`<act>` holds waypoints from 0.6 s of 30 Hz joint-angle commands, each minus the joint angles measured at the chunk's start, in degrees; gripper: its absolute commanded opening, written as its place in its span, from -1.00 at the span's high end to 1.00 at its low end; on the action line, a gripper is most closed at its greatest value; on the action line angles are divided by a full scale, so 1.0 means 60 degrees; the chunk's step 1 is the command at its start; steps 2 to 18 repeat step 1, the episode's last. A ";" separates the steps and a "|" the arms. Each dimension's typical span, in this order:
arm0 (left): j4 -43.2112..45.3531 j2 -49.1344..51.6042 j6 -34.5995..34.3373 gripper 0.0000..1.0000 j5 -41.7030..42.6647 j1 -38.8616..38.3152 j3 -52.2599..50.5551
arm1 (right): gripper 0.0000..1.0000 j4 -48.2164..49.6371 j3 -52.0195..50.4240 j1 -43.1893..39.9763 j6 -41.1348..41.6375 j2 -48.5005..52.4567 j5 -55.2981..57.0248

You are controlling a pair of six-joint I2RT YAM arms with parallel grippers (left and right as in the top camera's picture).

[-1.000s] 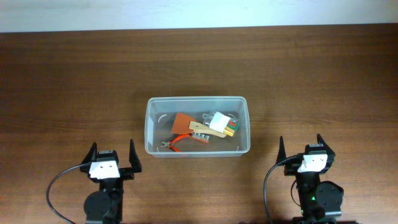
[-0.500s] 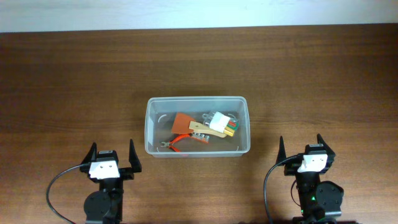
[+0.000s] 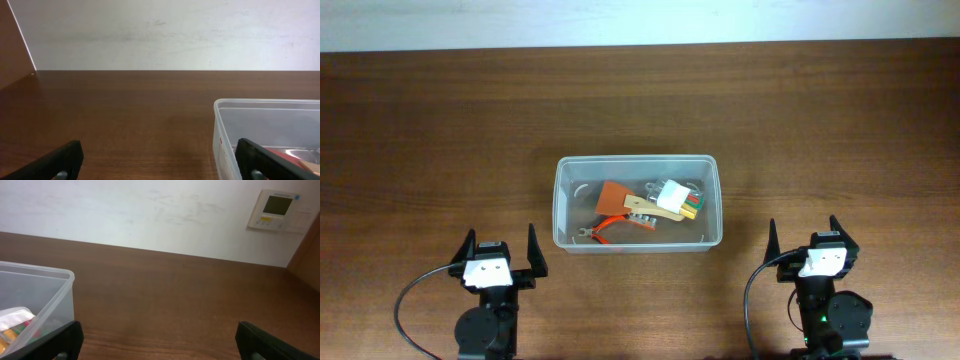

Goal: Pack container

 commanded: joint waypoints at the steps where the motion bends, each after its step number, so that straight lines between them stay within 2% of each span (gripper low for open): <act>1: 0.0022 -0.0051 -0.0120 -0.98 -0.0142 0.0047 -0.0036 | -0.97 -0.0033 -0.0076 0.0047 0.0047 -0.0062 0.0182; 18: 0.0022 -0.0051 -0.0120 -0.98 -0.0142 0.0047 -0.0036 | -0.97 -0.0033 -0.0076 0.0047 0.0047 -0.0062 0.0182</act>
